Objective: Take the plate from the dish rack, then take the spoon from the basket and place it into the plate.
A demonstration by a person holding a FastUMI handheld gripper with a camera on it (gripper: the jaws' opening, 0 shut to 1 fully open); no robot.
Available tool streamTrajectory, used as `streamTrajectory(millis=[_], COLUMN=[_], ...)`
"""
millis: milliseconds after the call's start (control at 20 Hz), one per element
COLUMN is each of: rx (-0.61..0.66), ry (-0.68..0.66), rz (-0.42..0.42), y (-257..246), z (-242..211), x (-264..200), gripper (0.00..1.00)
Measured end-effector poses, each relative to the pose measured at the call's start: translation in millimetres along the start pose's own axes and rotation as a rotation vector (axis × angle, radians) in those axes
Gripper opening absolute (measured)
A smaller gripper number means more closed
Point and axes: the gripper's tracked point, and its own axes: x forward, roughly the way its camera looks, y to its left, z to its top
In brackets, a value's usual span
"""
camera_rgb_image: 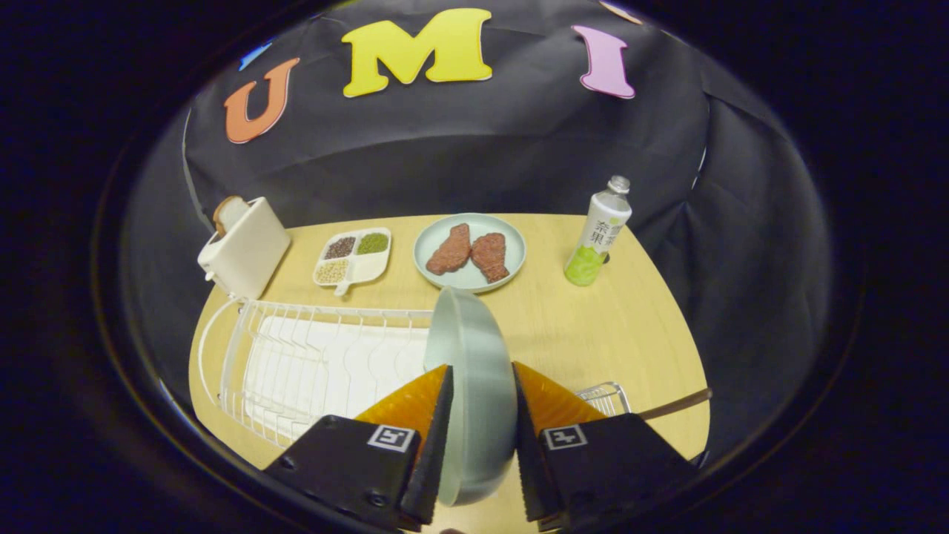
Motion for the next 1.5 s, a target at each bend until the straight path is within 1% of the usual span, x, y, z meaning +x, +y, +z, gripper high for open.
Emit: streamTrajectory(millis=[100, 300, 500, 600, 700, 750, 950, 1100, 1200, 1350, 1500], rx=[0.0, 0.002, -0.025, -0.055, -0.081, -0.098, -0.116, -0.106, -0.102, -0.088, -0.069], ry=[0.002, -0.024, -0.032, -0.047, -0.075, -0.093, -0.144, -0.168, -0.177, -0.191, -0.174], rz=[-0.04, -0.14, -0.196, -0.242, -0.267, -0.267, -0.203, -0.105, -0.027, 0.056, 0.125], y=[-3.7, -12.3, -9.8, -12.7, -8.7, -5.4, 14.4, 32.6, 44.7, 56.1, 66.2], z=[0.0, 6.7, 10.4, 16.7, 25.4, 27.9, 23.8, 6.7, -14.9, -52.6, -98.7], x=[-1.9, -13.0, -21.6, -27.8, -40.2, -47.1, -73.4, -96.7, -114.6, -136.4, -140.1], gripper=[0.36, 0.31, 0.3, 0.3, 0.3, 0.3, 0.3, 0.3, 0.3, 0.3, 0.3])
